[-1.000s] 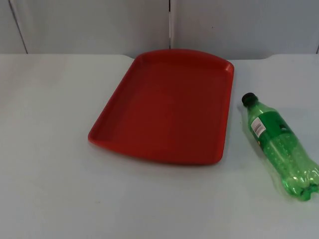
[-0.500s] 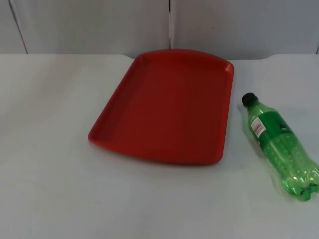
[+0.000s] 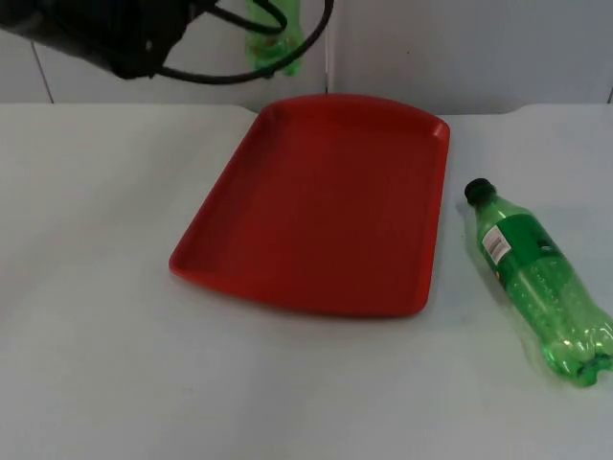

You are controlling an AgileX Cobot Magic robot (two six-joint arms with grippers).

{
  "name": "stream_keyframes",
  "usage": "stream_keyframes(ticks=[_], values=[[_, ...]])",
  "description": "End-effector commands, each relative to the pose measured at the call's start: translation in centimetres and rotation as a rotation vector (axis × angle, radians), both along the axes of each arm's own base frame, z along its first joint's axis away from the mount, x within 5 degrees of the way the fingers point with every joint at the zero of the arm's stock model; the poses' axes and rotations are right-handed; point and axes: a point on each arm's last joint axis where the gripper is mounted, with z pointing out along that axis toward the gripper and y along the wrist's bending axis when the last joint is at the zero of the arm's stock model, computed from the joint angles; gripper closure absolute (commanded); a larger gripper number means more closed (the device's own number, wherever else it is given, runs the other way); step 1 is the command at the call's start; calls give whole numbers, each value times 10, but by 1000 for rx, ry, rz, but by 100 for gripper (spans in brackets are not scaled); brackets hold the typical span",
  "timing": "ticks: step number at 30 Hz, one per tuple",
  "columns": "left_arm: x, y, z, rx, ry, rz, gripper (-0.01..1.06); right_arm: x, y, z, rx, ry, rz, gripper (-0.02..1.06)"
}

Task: Place the bottle upright on the tray.

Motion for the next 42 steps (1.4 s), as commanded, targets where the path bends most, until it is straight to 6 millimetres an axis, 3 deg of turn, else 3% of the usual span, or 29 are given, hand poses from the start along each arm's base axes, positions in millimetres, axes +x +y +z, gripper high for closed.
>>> stream_keyframes(ticks=[1,21,42], values=[[0,0,-4,-49,-32,-13,105,0,0,0,-3,-6,8,-1],[2,-3,-102,-70,-18,-35,105,0,0,0,-3,-6,8,-1],[1,-4,-129,-12,25,-52,105,0,0,0,-3,-6,8,-1]])
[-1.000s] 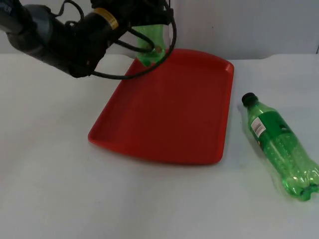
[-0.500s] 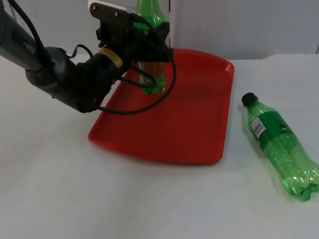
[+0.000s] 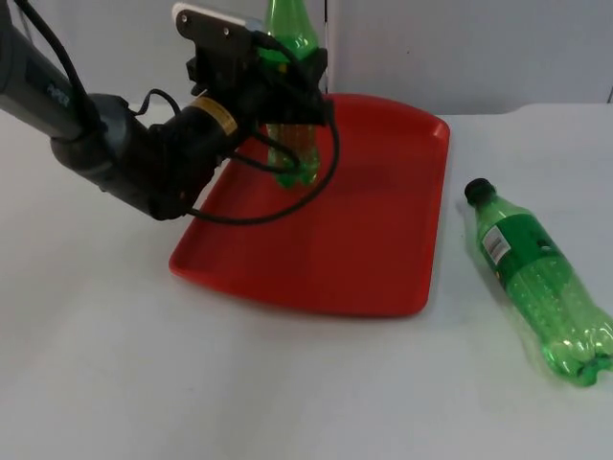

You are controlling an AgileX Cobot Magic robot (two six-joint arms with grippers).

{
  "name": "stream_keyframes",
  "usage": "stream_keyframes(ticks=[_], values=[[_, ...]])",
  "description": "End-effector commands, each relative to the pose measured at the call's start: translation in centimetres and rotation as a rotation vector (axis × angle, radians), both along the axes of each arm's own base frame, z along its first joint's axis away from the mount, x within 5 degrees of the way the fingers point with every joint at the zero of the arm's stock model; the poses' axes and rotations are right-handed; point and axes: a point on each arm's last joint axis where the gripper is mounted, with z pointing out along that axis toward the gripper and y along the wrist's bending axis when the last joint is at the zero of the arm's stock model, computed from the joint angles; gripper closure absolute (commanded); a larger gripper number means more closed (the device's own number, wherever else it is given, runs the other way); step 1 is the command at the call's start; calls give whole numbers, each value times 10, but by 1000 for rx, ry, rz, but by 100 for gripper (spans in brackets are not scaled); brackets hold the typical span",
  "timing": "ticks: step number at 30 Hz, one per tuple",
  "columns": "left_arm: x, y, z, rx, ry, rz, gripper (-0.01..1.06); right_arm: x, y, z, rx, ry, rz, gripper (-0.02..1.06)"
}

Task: Place the bottle upright on the tray.

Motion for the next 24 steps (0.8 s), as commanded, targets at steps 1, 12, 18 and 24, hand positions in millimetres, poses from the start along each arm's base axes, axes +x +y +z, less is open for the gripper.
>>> stream_keyframes(ticks=[1,12,18,24], values=[[0,0,-3,8,-15,-7,105,0,0,0,-3,-6,8,-1],[-4,-2,-12,17,-30,-40,104,0,0,0,-3,-6,8,-1],[-5,-4,-12,27,-34,-56,78,0,0,0,-3,-6,8,-1],[-5,-4,-12,24,-32,-56,24,0,0,0,-3,-6,8,-1]])
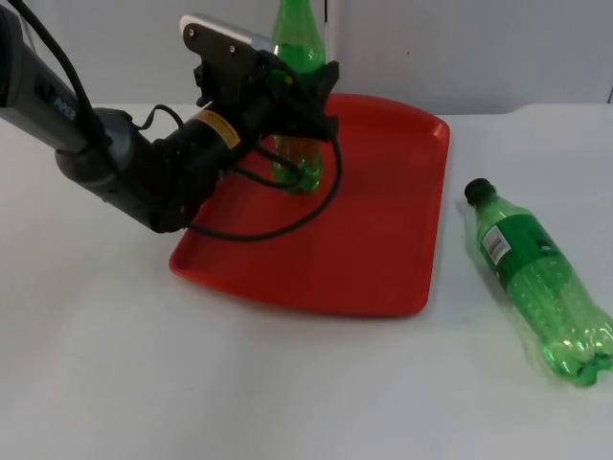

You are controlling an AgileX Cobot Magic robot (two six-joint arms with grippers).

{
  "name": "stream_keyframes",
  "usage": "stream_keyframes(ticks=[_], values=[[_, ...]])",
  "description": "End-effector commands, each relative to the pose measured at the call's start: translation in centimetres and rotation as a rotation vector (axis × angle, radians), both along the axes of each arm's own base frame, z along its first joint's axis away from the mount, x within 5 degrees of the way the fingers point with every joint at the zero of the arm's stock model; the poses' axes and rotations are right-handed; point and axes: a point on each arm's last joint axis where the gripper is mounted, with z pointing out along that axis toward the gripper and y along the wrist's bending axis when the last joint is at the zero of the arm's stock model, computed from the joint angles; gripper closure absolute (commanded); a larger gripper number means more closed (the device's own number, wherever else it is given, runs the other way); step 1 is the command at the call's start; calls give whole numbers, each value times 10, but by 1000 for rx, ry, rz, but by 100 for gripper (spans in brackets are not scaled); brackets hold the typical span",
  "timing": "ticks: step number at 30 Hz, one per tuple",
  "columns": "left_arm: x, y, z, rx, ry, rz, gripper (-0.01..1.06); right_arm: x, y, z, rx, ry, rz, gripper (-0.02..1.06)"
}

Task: Place the bottle upright on the tray.

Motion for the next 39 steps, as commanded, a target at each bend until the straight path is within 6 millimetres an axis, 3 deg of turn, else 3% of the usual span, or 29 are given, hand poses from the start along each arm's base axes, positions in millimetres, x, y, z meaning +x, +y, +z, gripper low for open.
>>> stream_keyframes(ticks=[1,5,25,31,39], values=[[0,0,-2,0,11,-4,19,0,0,0,-3,-6,8,-1],[0,0,-2,1,10,-4,12,0,0,0,-3,-6,8,-1],[0,-1,2,-4,-7,-13,12,0,0,0,-3,-6,8,-1],[7,10,12,-24,48,17,12,0,0,0,-3,-6,8,-1],[-4,14,16,21,61,17,12,0,0,0,-3,-6,8,-1]])
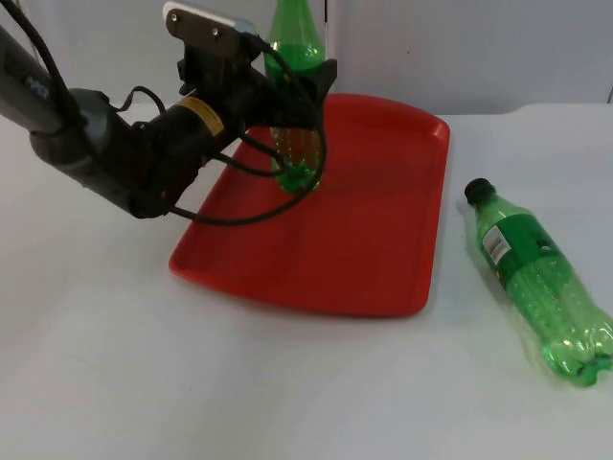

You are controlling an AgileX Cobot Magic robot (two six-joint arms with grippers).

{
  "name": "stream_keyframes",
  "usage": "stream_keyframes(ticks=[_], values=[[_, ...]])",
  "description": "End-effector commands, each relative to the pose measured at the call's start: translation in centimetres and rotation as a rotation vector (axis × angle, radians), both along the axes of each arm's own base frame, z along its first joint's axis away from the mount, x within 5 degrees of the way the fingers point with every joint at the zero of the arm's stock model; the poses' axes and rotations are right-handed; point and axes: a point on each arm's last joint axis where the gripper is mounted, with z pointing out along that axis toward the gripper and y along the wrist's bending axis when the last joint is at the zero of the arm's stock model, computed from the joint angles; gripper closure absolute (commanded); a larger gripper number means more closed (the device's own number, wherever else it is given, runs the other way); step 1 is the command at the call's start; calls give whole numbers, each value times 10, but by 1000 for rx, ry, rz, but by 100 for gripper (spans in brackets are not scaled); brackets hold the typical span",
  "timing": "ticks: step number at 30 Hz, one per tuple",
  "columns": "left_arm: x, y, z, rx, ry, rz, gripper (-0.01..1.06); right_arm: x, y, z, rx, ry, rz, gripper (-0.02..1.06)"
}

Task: Place the bottle upright on the tray.

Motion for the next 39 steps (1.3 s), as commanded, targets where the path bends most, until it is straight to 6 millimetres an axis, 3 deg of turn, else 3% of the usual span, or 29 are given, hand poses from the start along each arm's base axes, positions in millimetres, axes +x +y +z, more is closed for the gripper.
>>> stream_keyframes(ticks=[1,15,26,30,32,36,39], values=[[-4,0,4,10,-1,-6,12,0,0,0,-3,-6,8,-1],[-31,7,6,36,67,-15,12,0,0,0,-3,-6,8,-1],[-79,21,18,42,136,-17,12,0,0,0,-3,-6,8,-1],[-103,33,32,32,164,31,12,0,0,0,-3,-6,8,-1],[-104,34,34,33,164,38,12,0,0,0,-3,-6,8,-1],[-126,41,60,36,143,49,12,0,0,0,-3,-6,8,-1],[-131,43,73,51,159,53,12,0,0,0,-3,-6,8,-1]])
